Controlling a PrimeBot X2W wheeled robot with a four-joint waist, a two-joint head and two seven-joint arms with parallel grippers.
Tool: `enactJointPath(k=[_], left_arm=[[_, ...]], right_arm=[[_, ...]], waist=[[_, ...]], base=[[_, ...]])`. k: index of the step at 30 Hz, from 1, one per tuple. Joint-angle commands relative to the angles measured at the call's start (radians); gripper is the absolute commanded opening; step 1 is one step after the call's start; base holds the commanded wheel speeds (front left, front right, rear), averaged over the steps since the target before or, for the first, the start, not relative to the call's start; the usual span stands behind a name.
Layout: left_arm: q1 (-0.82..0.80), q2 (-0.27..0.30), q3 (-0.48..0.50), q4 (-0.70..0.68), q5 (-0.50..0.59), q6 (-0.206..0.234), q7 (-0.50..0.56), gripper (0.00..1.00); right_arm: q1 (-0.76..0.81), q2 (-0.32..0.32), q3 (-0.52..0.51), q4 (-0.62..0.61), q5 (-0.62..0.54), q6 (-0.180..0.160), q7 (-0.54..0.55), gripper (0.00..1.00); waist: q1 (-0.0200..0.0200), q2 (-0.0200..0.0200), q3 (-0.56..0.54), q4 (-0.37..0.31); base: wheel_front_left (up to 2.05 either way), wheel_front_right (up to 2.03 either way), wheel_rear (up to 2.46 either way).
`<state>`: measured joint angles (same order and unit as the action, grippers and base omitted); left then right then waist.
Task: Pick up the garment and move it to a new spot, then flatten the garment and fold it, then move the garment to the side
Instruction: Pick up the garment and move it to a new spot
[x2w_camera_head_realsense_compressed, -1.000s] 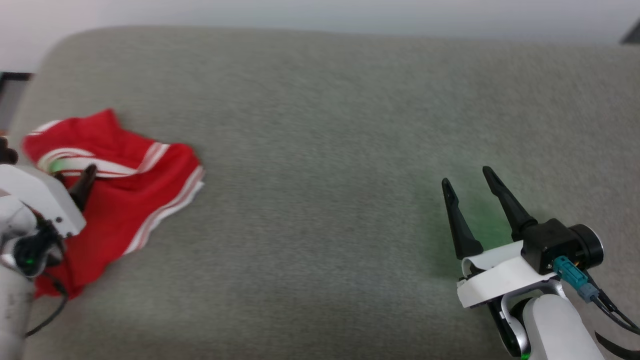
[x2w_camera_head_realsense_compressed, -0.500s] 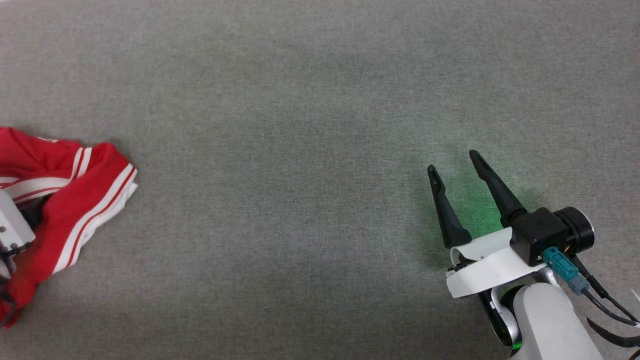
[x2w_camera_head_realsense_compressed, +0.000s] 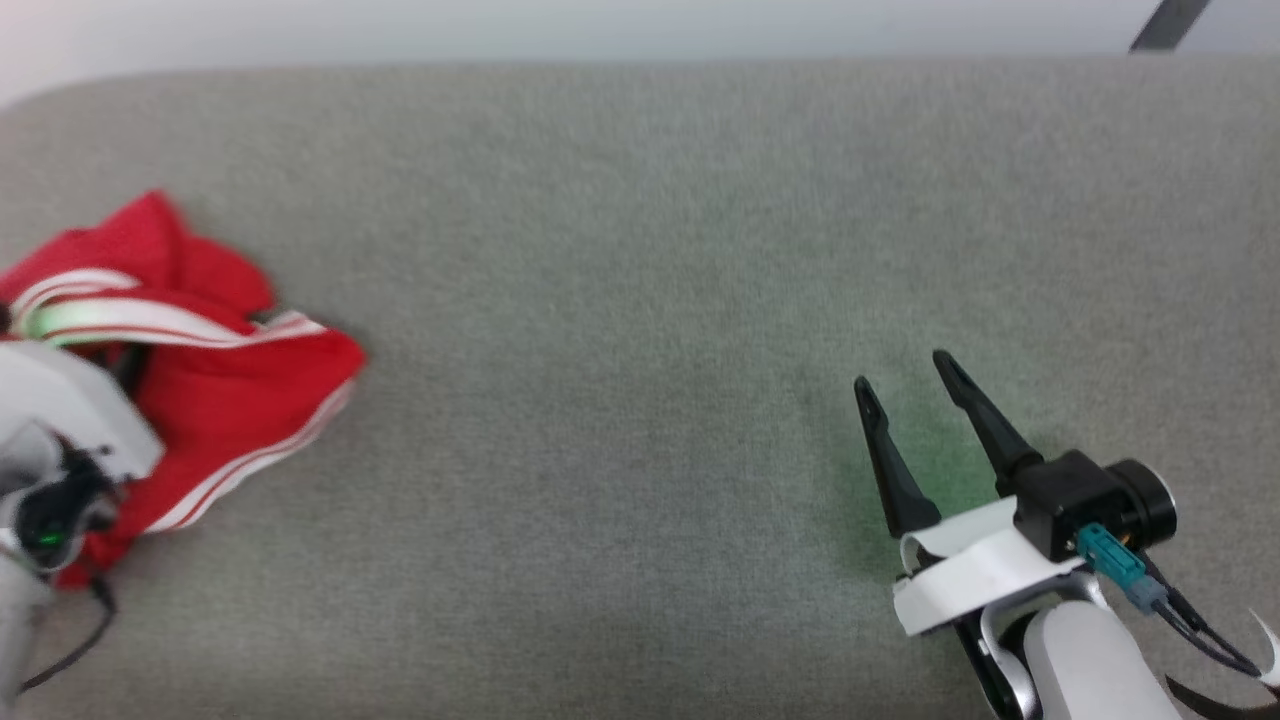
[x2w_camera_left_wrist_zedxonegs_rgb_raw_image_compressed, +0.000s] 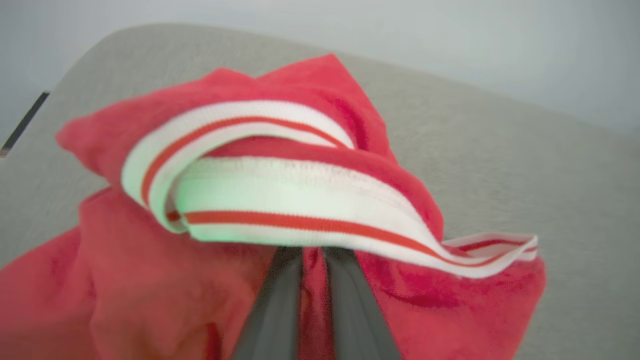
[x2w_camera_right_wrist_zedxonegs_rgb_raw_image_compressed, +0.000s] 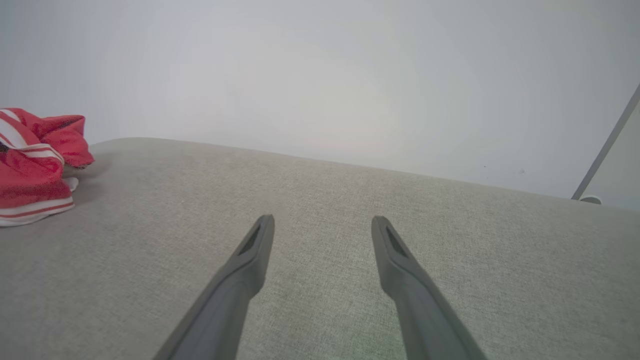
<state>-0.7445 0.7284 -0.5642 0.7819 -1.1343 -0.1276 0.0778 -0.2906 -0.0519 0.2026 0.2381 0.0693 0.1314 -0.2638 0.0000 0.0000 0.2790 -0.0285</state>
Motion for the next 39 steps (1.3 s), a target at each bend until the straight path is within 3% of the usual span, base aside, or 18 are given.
enactJointPath(k=[1,9,17,26,33,36,39], left_arm=[[-0.005,-0.003,-0.011,-0.021,-0.004,-0.003,-0.012,0.00],[-0.006,-0.018,-0.150,-0.340,-0.082,-0.003,-0.060,0.00],[-0.087,-0.064,-0.274,-0.592,-0.174,-0.003,-0.007,0.00],[-0.296,-0.146,-0.408,-0.557,-0.165,-0.003,0.065,0.00],[-0.431,-0.209,-0.495,-0.486,-0.159,-0.003,0.067,0.00],[-0.448,-0.221,-0.546,-0.448,-0.159,-0.003,0.053,0.00],[-0.449,-0.194,-0.617,-0.425,-0.154,-0.003,0.068,0.00]], right_arm=[[0.014,0.002,-0.002,0.001,0.009,-0.001,-0.001,1.00],[0.083,0.002,-0.024,-0.011,0.056,-0.001,-0.001,1.00],[0.119,0.002,-0.047,-0.041,0.129,-0.001,-0.001,1.00],[0.099,0.002,-0.043,-0.084,0.239,-0.001,-0.001,1.00],[0.116,0.003,-0.059,-0.104,0.306,-0.001,-0.001,1.00],[0.116,0.003,-0.052,-0.110,0.331,-0.001,-0.001,1.00],[0.115,0.003,-0.046,-0.117,0.355,-0.001,-0.001,1.00]], waist=[[0.0000,0.0000,-0.069,0.023],[0.0000,0.0000,-0.147,-0.015],[0.0000,0.0000,-0.135,-0.140],[0.0000,0.0000,-0.017,-0.355],[0.0000,0.0000,0.053,-0.481],[0.0000,0.0000,0.071,-0.518],[0.0000,0.0000,0.086,-0.547]], base=[[0.00,0.00,0.00],[0.00,0.00,0.00],[0.00,0.00,0.00],[0.00,0.00,0.00],[0.00,0.00,0.00],[0.00,0.00,0.00],[0.00,0.00,0.00]])
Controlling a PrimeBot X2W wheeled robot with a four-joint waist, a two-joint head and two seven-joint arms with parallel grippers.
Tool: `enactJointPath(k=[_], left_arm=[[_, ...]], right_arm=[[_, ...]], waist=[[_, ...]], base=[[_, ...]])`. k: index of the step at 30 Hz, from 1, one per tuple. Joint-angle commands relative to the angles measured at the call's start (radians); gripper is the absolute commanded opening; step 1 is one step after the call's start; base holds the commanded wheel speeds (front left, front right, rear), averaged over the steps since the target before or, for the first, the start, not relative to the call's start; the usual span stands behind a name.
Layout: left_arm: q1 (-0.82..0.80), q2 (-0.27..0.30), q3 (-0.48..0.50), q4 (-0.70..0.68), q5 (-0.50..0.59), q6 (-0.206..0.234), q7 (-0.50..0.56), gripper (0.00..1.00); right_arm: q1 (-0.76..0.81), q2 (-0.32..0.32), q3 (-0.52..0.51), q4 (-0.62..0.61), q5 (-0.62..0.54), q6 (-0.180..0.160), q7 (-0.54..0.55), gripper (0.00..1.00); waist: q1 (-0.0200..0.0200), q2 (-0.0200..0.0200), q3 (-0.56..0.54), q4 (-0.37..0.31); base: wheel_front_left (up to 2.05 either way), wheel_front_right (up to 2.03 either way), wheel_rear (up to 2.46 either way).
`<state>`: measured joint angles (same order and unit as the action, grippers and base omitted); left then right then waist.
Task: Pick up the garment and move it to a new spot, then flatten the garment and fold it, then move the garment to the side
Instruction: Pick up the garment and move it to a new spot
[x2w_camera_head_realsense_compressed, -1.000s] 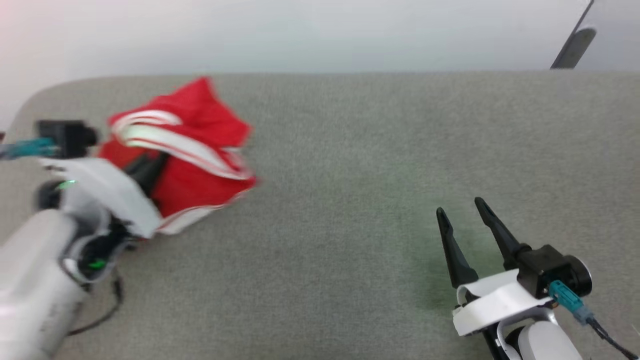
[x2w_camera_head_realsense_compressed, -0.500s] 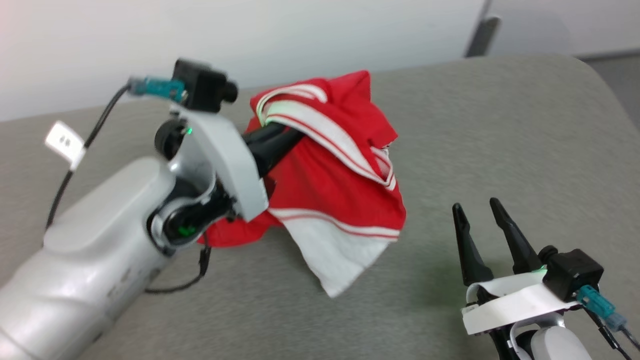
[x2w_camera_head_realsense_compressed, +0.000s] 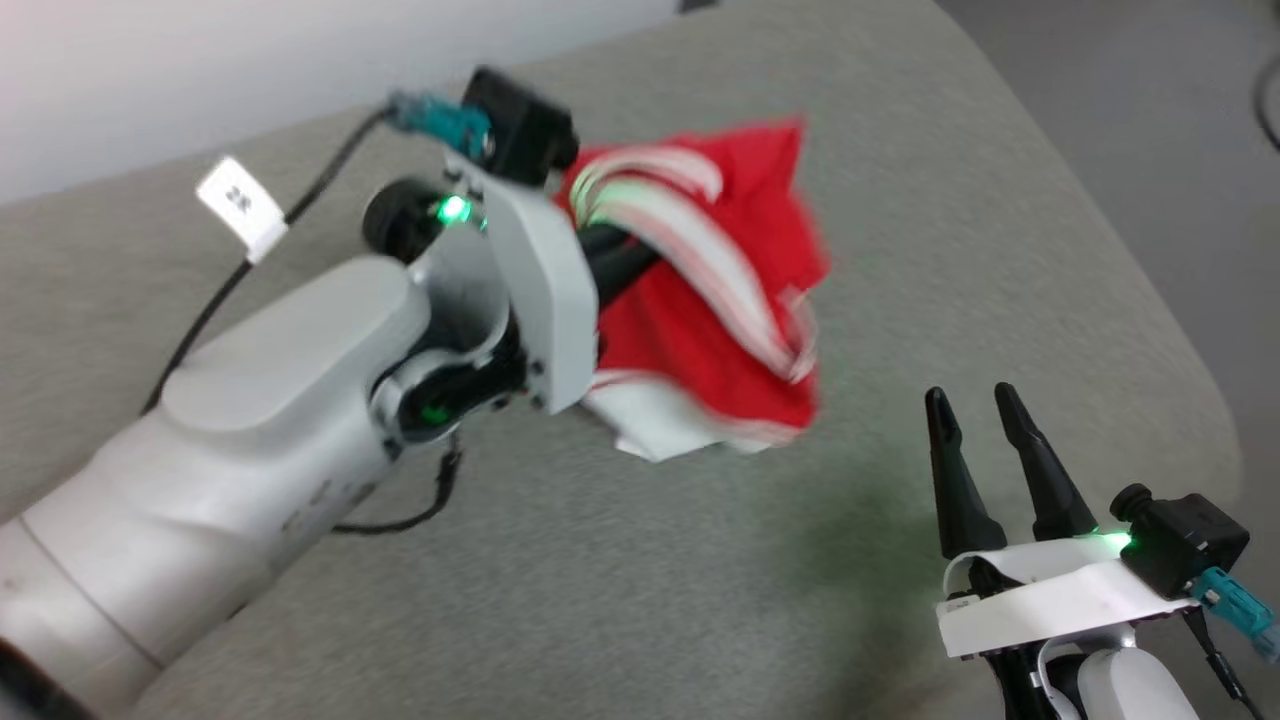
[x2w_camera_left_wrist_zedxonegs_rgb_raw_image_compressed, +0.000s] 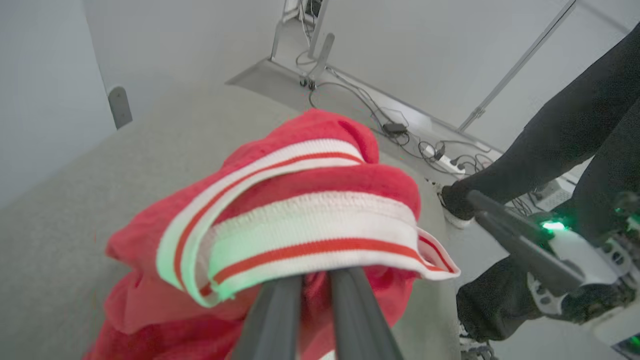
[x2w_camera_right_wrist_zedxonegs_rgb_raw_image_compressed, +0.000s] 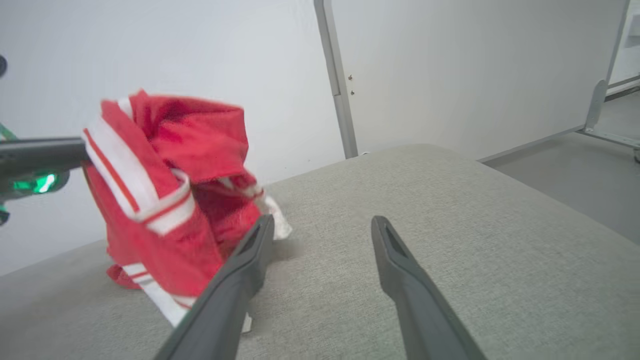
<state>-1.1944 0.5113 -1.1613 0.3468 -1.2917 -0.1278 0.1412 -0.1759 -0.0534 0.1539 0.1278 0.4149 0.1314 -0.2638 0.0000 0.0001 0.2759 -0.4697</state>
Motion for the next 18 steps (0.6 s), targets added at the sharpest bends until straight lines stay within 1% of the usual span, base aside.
enactJointPath(k=[1,3,7,8,9,11,15,18], left_arm=[[0.009,0.033,-0.044,0.016,-0.010,-0.003,0.021,0.00],[0.013,0.068,-0.083,0.016,0.003,-0.003,0.061,0.00],[0.029,0.144,-0.111,0.012,-0.003,-0.003,0.147,0.00],[0.029,0.144,-0.111,0.012,-0.003,-0.003,0.147,0.00],[0.032,0.163,-0.113,0.016,0.008,-0.003,0.167,0.00],[0.037,0.199,-0.118,0.019,0.067,-0.003,0.206,0.00],[0.084,0.223,-0.123,0.019,0.154,-0.003,0.278,0.00],[0.113,0.222,-0.129,0.025,0.205,-0.002,0.320,0.00]], right_arm=[[0.003,0.004,-0.001,-0.010,0.014,-0.001,-0.001,1.00],[0.006,0.005,-0.006,-0.014,0.021,-0.001,-0.001,1.00],[0.010,0.004,-0.016,-0.020,0.033,-0.001,-0.001,1.00],[0.010,0.004,-0.016,-0.020,0.033,-0.001,-0.001,1.00],[0.011,0.004,-0.016,-0.019,0.036,-0.001,-0.001,1.00],[0.012,0.004,-0.010,-0.014,0.039,-0.001,-0.001,1.00],[-0.002,0.004,0.009,-0.014,0.046,-0.001,-0.001,1.00],[-0.019,0.004,0.017,-0.021,0.055,-0.001,-0.001,1.00]], waist=[[0.0000,-0.0001,0.092,-0.107],[0.0000,-0.0001,0.099,-0.108],[0.0000,-0.0001,0.106,-0.109],[0.0000,-0.0001,0.106,-0.109],[0.0000,-0.0001,0.107,-0.109],[0.0000,-0.0001,0.108,-0.110],[0.0000,-0.0001,0.118,-0.111],[0.0000,-0.0001,0.135,-0.113]], base=[[0.00,0.00,0.00],[0.00,0.00,0.00],[0.00,0.00,0.00],[0.00,0.00,0.00],[0.00,0.00,0.00],[0.00,0.00,0.00],[0.00,0.00,0.00],[0.00,0.00,0.00]])
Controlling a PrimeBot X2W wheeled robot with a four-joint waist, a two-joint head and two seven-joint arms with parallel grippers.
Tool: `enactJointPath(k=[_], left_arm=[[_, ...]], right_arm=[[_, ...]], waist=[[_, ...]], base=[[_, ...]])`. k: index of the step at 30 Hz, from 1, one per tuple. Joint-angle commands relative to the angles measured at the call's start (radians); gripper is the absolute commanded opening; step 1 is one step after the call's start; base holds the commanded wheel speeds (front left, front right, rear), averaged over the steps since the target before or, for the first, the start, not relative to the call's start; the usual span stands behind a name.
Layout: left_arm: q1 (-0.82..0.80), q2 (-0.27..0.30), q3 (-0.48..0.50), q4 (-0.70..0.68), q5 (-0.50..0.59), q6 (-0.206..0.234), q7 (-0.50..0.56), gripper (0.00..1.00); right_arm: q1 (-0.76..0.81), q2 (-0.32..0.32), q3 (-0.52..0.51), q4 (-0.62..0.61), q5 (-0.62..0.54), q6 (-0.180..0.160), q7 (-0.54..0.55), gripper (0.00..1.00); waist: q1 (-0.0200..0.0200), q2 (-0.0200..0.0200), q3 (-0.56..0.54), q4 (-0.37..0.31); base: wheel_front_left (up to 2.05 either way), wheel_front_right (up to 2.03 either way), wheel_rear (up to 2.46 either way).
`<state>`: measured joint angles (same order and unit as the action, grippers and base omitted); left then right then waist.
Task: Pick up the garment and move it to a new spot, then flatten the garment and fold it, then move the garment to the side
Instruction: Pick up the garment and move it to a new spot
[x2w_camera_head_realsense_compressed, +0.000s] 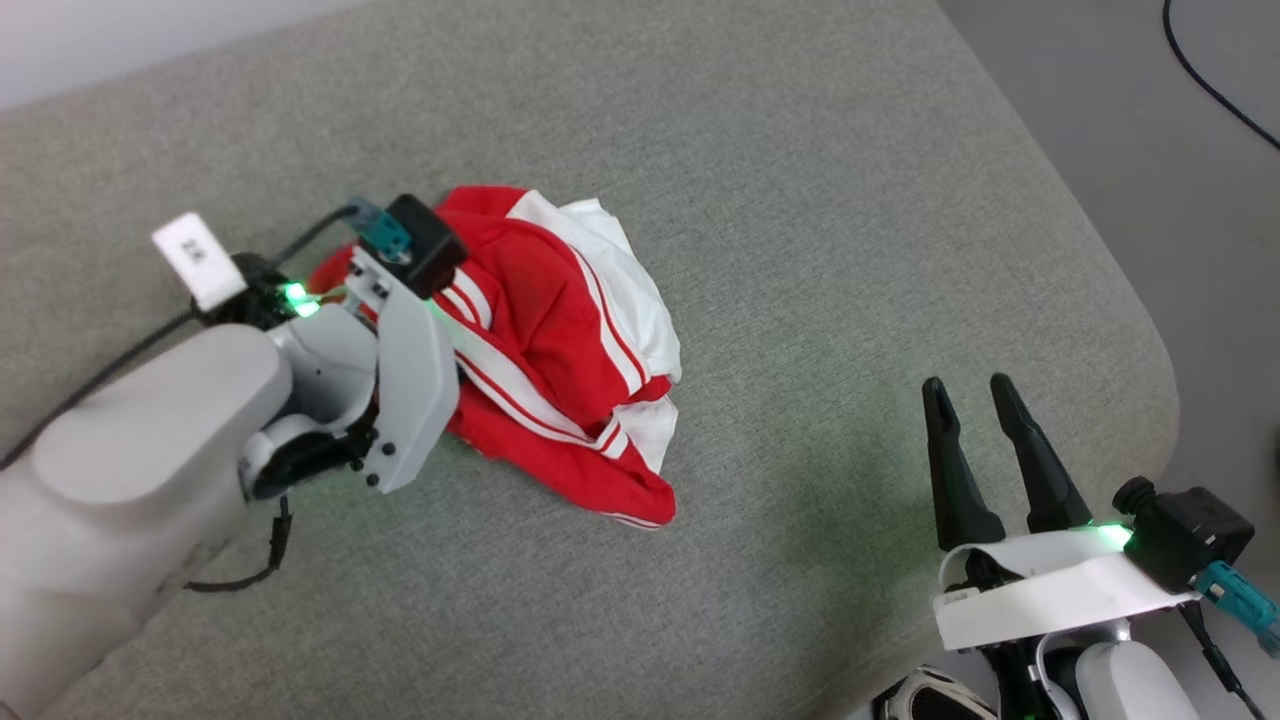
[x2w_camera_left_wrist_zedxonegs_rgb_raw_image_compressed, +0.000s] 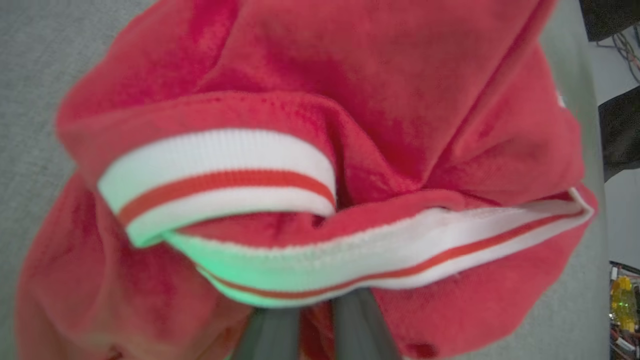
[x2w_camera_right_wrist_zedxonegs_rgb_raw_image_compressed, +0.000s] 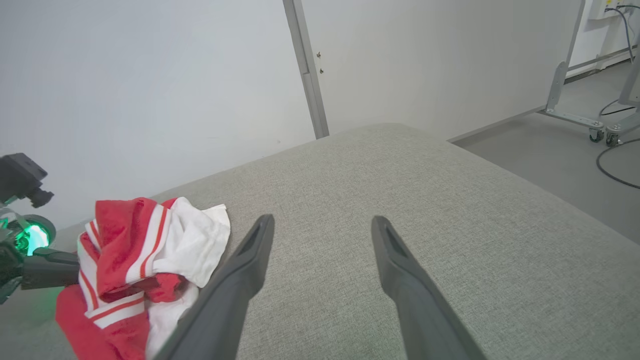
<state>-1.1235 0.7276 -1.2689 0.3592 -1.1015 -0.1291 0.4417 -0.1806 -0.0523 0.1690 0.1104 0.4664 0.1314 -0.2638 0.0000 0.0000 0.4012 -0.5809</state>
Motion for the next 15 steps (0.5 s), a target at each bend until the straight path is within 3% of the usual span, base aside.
enactJointPath(k=[1,8,14,15], left_arm=[[0.048,0.004,-0.024,0.011,0.043,-0.001,0.037,0.00],[0.123,-0.008,-0.040,-0.010,0.191,-0.001,0.136,0.00],[0.139,0.013,-0.045,-0.017,0.202,-0.001,0.108,0.00],[0.133,0.019,-0.044,-0.018,0.198,-0.001,0.093,0.04]], right_arm=[[-0.019,0.003,0.004,-0.006,0.008,-0.001,-0.001,1.00],[-0.015,0.003,0.009,-0.019,0.023,-0.001,-0.001,1.00],[-0.006,0.003,0.011,-0.010,0.032,-0.001,-0.001,1.00],[-0.007,0.003,0.015,-0.006,0.030,-0.001,-0.001,1.00]], waist=[[0.0000,0.0000,0.016,-0.003],[0.0000,0.0000,0.046,-0.009],[0.0000,0.0000,0.034,-0.009],[0.0000,0.0000,0.027,-0.008]], base=[[0.00,0.00,0.00],[0.00,0.00,0.00],[0.00,0.00,0.00],[0.00,0.00,0.00]])
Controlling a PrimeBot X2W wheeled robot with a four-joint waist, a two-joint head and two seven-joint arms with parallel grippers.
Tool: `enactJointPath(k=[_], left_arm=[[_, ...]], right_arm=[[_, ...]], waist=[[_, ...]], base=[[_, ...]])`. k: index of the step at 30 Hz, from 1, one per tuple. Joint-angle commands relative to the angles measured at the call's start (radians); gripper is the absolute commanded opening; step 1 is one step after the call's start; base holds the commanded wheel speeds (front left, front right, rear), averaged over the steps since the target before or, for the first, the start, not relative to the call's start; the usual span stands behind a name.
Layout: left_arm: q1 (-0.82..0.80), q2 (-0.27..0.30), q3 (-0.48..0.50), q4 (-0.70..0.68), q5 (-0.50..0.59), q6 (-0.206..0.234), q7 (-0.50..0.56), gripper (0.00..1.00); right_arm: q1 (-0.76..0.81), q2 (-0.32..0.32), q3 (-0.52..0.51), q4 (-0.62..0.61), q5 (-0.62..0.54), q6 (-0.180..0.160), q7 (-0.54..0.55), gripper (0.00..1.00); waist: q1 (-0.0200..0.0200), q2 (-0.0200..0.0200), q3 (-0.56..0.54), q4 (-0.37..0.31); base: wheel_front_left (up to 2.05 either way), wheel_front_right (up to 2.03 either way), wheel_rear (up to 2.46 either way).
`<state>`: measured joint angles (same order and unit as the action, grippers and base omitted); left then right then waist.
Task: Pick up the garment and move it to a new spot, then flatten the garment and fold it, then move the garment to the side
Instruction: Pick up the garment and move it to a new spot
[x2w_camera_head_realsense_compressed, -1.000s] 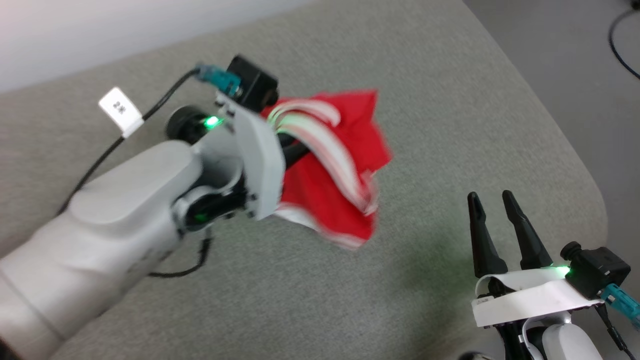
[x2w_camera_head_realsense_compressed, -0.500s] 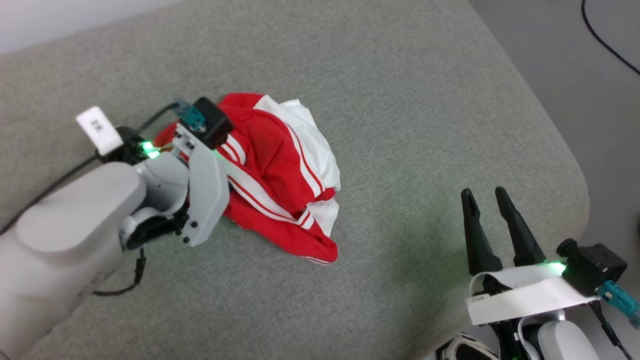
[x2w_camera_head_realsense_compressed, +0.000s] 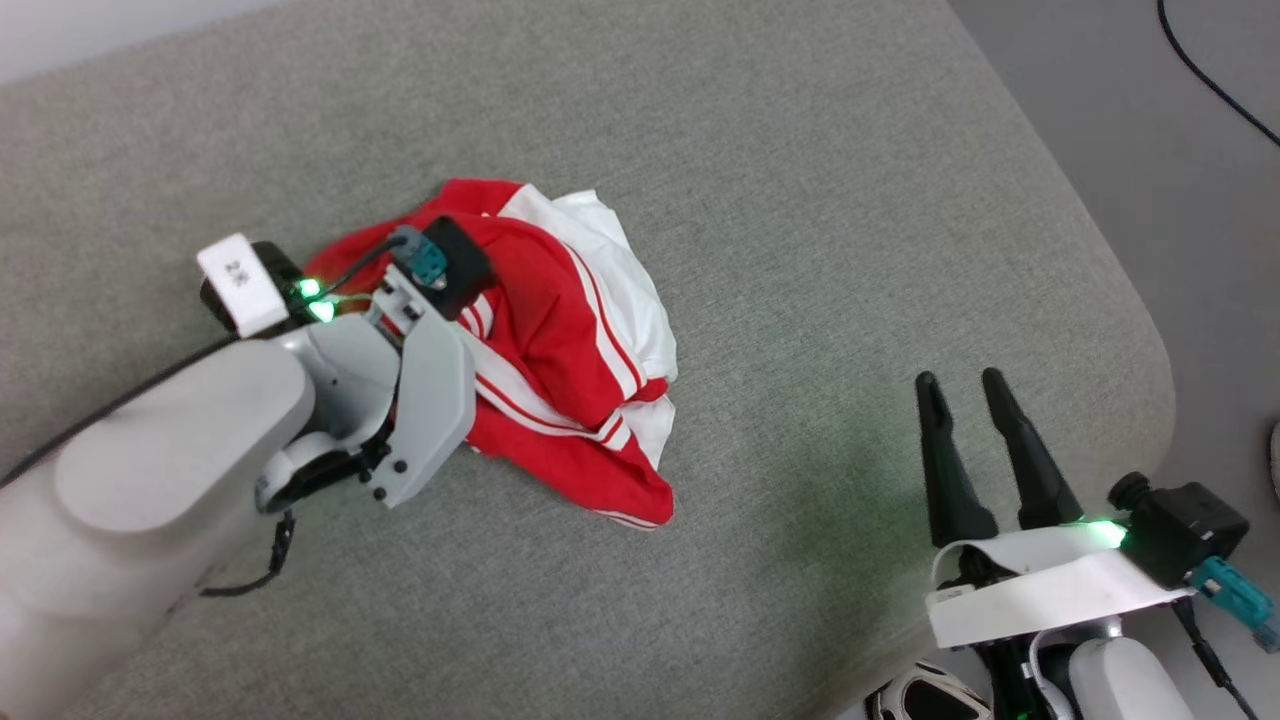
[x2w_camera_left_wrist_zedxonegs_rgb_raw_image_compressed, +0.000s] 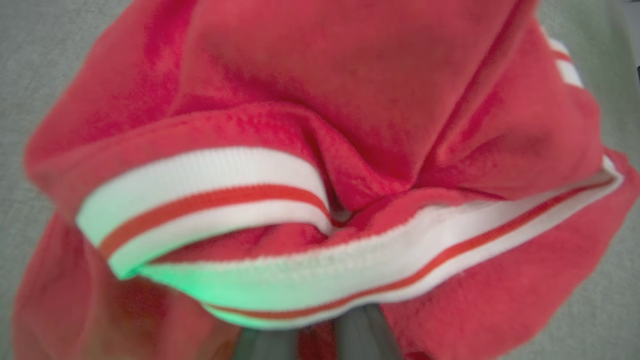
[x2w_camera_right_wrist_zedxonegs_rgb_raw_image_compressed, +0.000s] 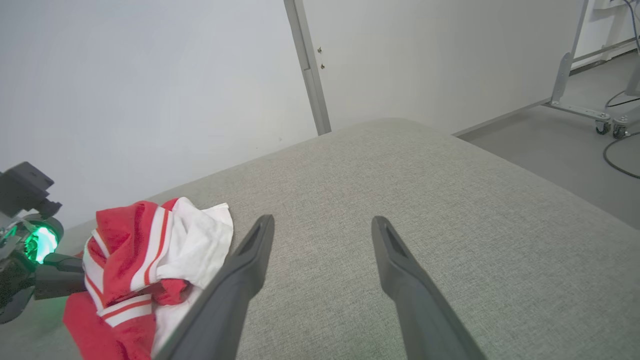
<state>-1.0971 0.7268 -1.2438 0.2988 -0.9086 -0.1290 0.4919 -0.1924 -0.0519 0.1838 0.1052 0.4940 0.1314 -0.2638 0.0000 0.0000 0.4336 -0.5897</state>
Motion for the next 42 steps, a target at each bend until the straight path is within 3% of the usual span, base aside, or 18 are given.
enactJointPath(k=[1,3,4,17,25,32,38,42], left_arm=[[0.101,0.025,-0.067,0.043,-0.003,-0.001,0.022,0.20],[0.082,0.024,-0.059,0.041,-0.007,-0.001,-0.018,0.66],[0.070,0.018,-0.055,0.038,-0.014,-0.001,-0.042,1.00],[-0.007,-0.046,-0.037,0.039,-0.220,-0.001,-0.440,1.00],[0.168,-0.088,-0.037,0.152,-0.322,-0.001,-0.688,1.00],[0.342,-0.169,-0.010,0.246,-0.393,-0.001,-0.756,1.00],[0.499,-0.196,0.205,0.253,-0.307,-0.001,-0.758,1.00],[0.624,-0.211,0.368,0.238,-0.180,-0.001,-0.756,1.00]], right_arm=[[0.002,0.002,0.005,0.003,-0.001,-0.001,-0.001,1.00],[-0.004,0.002,0.006,0.011,-0.012,-0.001,-0.001,1.00],[-0.005,0.001,0.003,0.014,-0.020,-0.001,-0.001,1.00],[-0.031,0.001,-0.028,0.061,-0.169,-0.001,-0.001,1.00],[-0.003,0.000,-0.074,0.101,-0.280,-0.001,-0.001,1.00],[0.056,0.001,-0.165,0.118,-0.362,-0.001,-0.001,1.00],[0.105,0.001,-0.207,0.121,-0.396,-0.001,-0.001,1.00],[0.119,0.001,-0.229,0.122,-0.402,-0.001,-0.001,1.00]], waist=[[0.0000,0.0000,-0.015,0.002],[0.0000,0.0000,-0.036,0.015],[0.0000,0.0000,-0.046,0.030],[0.0000,0.0000,-0.168,0.288],[0.0000,0.0000,-0.246,0.434],[0.0000,0.0000,-0.309,0.584],[0.0000,0.0000,-0.351,0.671],[0.0000,0.0000,-0.369,0.703]], base=[[0.00,0.00,0.00],[0.00,0.00,0.00],[0.00,0.00,0.00],[0.00,0.00,0.00],[0.00,0.00,0.00],[0.00,0.00,0.00],[0.00,0.00,0.00],[0.00,0.00,0.00]])
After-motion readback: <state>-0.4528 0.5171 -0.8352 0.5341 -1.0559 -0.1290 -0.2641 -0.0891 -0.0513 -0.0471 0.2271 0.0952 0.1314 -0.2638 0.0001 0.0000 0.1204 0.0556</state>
